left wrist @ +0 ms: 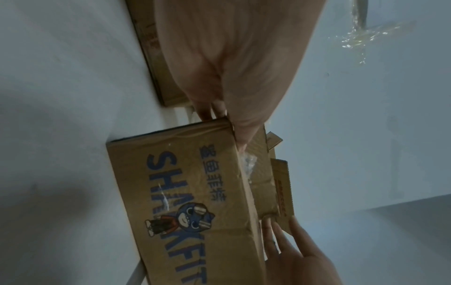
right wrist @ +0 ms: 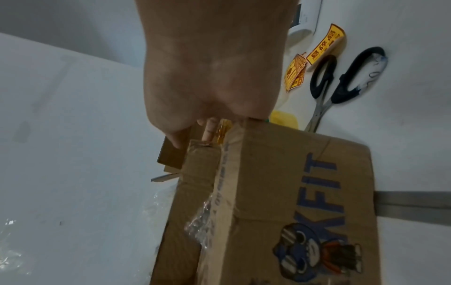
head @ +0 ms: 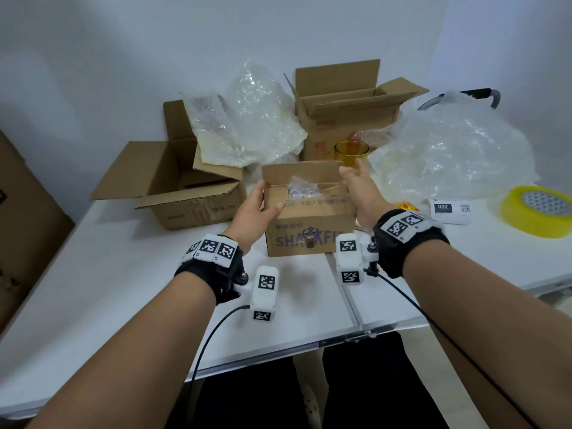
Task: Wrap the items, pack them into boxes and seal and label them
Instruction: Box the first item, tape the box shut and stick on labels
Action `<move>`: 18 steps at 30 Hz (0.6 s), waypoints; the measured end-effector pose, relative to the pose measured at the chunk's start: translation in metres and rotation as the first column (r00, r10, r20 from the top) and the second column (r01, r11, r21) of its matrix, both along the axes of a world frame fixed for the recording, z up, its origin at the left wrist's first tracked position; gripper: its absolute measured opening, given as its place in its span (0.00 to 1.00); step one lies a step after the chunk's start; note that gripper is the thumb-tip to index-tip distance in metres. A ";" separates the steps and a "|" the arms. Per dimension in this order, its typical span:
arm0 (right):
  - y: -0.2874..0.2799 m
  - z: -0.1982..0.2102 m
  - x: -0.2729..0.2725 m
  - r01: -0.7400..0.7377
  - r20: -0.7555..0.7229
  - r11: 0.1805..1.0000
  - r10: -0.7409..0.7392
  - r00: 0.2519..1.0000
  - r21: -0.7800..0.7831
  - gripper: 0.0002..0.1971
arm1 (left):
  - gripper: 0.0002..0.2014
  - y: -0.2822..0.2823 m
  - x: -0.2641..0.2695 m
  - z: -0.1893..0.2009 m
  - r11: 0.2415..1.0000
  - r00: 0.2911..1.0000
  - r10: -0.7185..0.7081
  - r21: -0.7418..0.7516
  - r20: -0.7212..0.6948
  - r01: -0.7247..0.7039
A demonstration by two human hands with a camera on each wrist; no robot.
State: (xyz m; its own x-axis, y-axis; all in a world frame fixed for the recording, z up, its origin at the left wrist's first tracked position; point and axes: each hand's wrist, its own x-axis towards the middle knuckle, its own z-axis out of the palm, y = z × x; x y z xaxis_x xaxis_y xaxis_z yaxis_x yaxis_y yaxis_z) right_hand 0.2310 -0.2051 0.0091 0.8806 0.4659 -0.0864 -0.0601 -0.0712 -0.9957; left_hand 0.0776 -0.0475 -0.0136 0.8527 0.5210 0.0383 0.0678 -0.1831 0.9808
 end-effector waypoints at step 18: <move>-0.003 -0.026 -0.010 0.097 0.223 0.987 -0.066 0.973 -0.132 0.16 | 0.16 0.000 -0.008 -0.005 0.947 1.000 -0.007 0.320 -0.016 0.011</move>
